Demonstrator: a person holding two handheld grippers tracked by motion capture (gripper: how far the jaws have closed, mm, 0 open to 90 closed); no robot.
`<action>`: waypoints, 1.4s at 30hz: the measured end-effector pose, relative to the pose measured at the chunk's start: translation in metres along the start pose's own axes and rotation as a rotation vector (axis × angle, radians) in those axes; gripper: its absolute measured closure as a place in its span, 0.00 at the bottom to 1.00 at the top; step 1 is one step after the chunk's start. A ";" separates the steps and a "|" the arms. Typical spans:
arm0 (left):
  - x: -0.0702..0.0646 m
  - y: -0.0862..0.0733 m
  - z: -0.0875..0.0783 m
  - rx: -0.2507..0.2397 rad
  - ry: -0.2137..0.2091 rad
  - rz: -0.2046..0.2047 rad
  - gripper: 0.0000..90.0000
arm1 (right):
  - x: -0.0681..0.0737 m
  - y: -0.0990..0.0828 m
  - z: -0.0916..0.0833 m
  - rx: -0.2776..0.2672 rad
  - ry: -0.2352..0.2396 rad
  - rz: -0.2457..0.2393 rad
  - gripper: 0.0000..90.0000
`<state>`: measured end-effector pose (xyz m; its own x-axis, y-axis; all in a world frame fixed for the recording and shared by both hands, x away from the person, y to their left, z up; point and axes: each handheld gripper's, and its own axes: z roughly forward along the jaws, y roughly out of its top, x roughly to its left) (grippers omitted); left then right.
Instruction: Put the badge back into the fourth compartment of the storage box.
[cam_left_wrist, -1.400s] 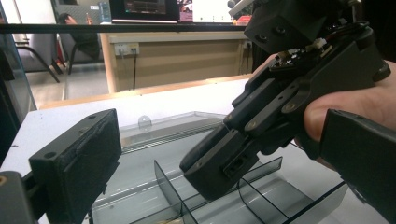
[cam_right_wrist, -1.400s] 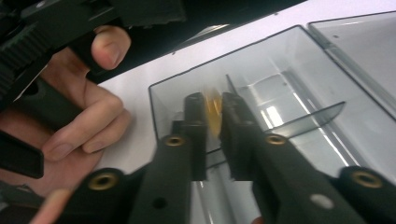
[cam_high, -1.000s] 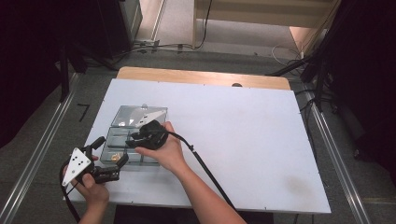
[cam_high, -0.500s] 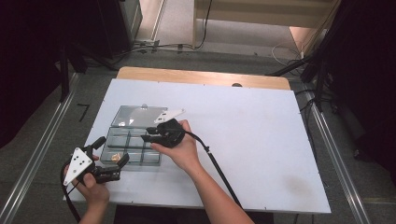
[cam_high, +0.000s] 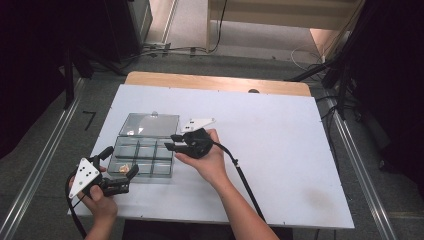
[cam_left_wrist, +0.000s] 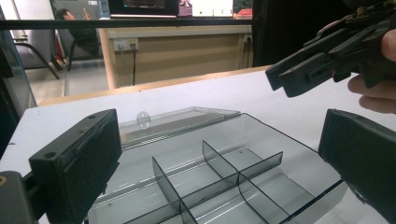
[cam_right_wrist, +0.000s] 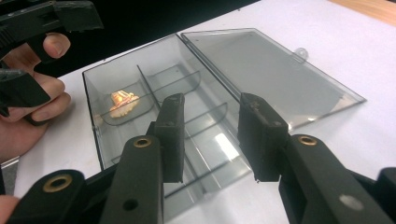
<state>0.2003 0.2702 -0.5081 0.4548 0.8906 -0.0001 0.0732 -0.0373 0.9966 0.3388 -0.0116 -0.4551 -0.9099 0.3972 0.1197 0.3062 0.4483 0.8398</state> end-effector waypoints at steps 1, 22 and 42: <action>0.000 0.000 0.000 0.000 0.000 0.000 0.00 | -0.001 -0.001 -0.002 -0.002 -0.004 0.003 0.66; -0.001 0.000 0.001 0.008 0.003 0.007 0.00 | -0.027 -0.035 -0.064 -0.042 -0.119 0.048 0.57; -0.002 0.000 0.001 0.013 0.009 0.006 0.00 | -0.048 -0.073 -0.125 -0.105 -0.239 0.111 0.38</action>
<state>0.2007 0.2682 -0.5082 0.4468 0.8946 0.0063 0.0821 -0.0481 0.9955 0.3248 -0.1637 -0.4557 -0.7768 0.6223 0.0967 0.3588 0.3112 0.8800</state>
